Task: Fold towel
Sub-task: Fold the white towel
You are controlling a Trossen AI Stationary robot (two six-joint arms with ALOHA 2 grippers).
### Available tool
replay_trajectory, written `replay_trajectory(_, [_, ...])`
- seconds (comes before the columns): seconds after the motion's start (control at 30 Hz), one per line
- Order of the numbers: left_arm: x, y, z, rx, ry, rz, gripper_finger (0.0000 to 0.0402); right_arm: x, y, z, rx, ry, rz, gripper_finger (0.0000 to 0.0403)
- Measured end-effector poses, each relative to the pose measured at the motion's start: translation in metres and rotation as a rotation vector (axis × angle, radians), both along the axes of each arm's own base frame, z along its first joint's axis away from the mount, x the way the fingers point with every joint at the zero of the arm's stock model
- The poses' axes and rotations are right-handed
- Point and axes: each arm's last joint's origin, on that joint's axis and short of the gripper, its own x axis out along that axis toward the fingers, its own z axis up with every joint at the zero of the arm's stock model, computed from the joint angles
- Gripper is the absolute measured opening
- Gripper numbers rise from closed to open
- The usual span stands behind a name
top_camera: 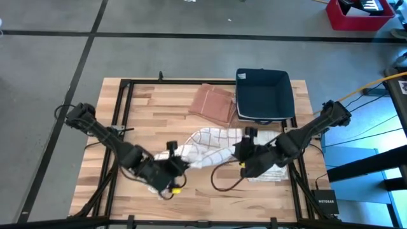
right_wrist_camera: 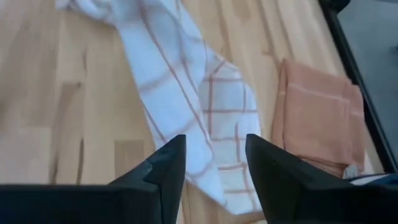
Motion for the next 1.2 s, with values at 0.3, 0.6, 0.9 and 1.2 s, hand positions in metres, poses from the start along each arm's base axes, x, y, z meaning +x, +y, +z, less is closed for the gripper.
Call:
replay_trajectory(0.3, [-0.019,-0.070,-0.051,-0.092,0.123,-0.099,0.0005,0.003,0.012,-0.096,0.019,-0.090,0.014,0.0170])
replay_trajectory(0.6, [-0.002,-0.104,-0.134,0.002,0.299,-0.203,0.0006,0.027,0.002,-0.138,0.037,-0.153,0.010,0.0170])
replay_trajectory(0.9, [0.004,-0.103,-0.151,-0.066,0.355,-0.170,0.0003,0.063,-0.030,-0.153,0.051,-0.098,0.148,0.0170])
replay_trajectory(1.2, [0.003,-0.104,-0.151,-0.091,0.351,-0.148,0.0003,0.087,-0.076,-0.185,0.400,0.053,0.237,0.0170])
